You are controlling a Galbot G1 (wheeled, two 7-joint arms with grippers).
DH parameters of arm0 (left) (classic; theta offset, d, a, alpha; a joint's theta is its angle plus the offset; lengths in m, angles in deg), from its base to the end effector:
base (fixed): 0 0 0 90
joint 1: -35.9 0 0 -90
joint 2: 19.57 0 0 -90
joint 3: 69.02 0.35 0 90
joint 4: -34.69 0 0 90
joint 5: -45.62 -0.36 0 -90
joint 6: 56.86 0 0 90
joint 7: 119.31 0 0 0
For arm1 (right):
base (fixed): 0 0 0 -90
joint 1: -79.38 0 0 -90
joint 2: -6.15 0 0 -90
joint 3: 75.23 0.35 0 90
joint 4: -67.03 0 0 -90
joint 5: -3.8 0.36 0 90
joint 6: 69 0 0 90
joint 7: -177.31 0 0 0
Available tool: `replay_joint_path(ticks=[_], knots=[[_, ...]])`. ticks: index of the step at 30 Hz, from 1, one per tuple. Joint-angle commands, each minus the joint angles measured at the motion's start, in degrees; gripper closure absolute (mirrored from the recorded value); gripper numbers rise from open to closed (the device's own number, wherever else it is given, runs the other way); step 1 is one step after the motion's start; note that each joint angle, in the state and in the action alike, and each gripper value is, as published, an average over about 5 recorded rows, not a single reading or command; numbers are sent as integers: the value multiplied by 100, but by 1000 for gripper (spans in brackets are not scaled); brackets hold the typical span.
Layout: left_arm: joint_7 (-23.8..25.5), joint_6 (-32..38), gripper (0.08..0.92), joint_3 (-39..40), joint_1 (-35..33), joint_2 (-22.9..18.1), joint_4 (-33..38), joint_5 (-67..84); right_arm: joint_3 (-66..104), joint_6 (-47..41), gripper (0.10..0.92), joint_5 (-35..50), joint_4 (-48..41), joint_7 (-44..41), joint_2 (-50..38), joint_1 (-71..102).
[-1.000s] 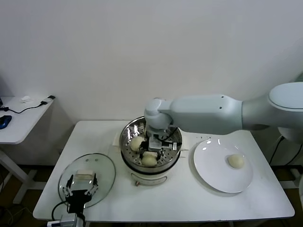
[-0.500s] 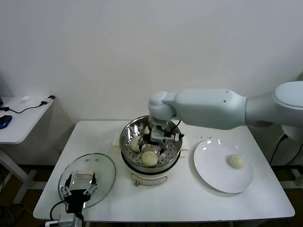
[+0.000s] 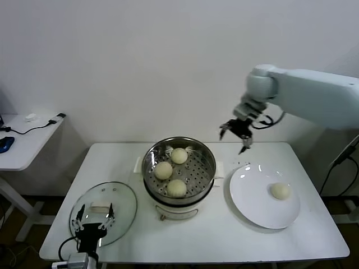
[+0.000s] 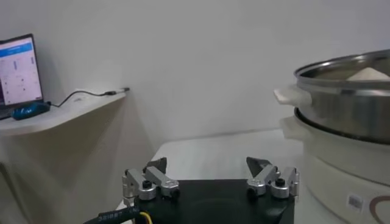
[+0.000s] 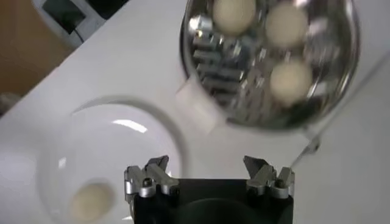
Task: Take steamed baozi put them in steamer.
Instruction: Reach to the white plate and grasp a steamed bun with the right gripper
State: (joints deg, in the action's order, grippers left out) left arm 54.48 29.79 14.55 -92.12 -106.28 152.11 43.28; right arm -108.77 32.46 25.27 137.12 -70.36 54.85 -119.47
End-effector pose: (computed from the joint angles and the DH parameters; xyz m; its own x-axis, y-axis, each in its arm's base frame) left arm 0.1381 0.0463 -0.3389 -0.9584 -0.1873 0.2151 -0.1501 0.9725 0.1780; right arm 0.5726 -0.1000 -0.0021 -0.0958 -0.1306 0.9868 -0.8336 -0.5313 -0.1512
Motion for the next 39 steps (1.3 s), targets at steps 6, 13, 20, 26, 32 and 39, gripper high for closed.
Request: replay_joint_path(ticks=[6, 13, 20, 26, 32, 39], knots=[[3, 3, 177, -1, 6, -58, -50, 8, 761, -1414, 203, -1044, -464, 487, -2103, 2034], [4, -6, 177, 13, 4, -107, -95, -39, 1935, -1794, 203, -1364, -728, 849, -1923, 3368], [2, -13, 177, 2, -1, -114, -132, -50, 2545, -2026, 203, -1440, -980, 1184, -1611, 3998], [11, 0, 177, 14, 6, -114, -139, -49, 2770, -2043, 203, -1534, -1172, 1279, -1392, 4219], [10, -2, 177, 11, 6, -102, -135, -49, 2853, -2048, 203, -1534, -1283, 1387, -1235, 4254], [2, 8, 177, 13, -3, -102, -129, -49, 2903, -2054, 203, -1498, -1245, 1436, -1185, 4255]])
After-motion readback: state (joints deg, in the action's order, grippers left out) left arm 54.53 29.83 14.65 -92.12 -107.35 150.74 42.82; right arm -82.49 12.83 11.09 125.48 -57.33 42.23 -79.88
